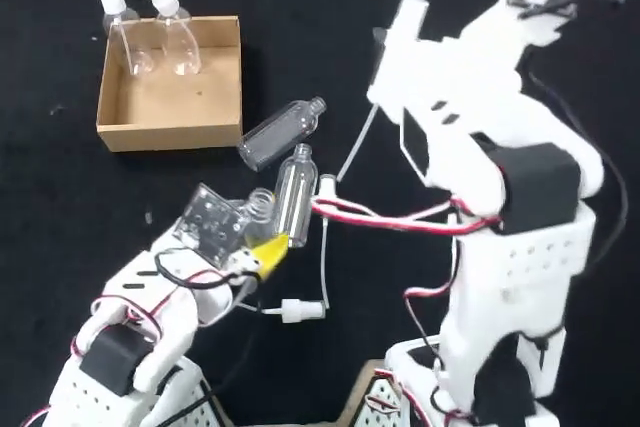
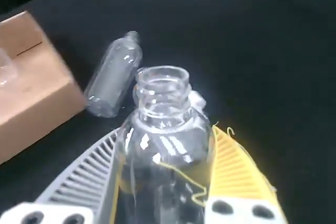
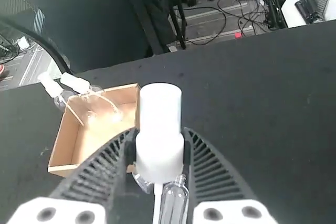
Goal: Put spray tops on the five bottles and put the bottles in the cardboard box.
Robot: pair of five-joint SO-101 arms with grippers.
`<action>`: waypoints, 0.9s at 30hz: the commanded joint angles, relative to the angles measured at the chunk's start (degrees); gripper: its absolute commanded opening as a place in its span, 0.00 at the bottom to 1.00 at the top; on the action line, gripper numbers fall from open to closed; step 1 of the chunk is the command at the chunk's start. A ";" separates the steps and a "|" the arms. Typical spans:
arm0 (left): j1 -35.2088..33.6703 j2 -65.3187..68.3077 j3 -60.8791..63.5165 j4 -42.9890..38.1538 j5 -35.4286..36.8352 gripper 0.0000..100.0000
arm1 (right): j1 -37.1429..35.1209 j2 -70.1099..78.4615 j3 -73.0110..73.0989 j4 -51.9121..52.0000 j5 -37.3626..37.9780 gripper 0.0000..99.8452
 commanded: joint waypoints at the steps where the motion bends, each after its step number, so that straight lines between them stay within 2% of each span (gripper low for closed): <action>1: 3.65 -0.70 0.22 -2.90 0.26 0.10 | -2.81 -4.62 2.51 -1.49 -0.44 0.05; 5: 3.65 -0.70 0.22 -2.46 0.26 0.10 | -8.00 -8.13 9.01 -5.63 -0.35 0.05; 10: 3.30 -0.70 0.31 -2.29 0.35 0.10 | -10.73 -12.26 19.03 -15.91 -0.44 0.05; 14: 3.21 -0.70 0.31 -1.32 0.26 0.10 | -12.92 -15.52 24.66 -19.87 -0.44 0.05; 20: 3.21 -0.70 0.31 -1.32 0.35 0.10 | -13.54 -18.33 27.30 -21.27 -0.44 0.05; 27: 3.21 -0.70 0.22 -1.32 0.35 0.10 | -13.54 -18.59 32.57 -28.48 -0.53 0.05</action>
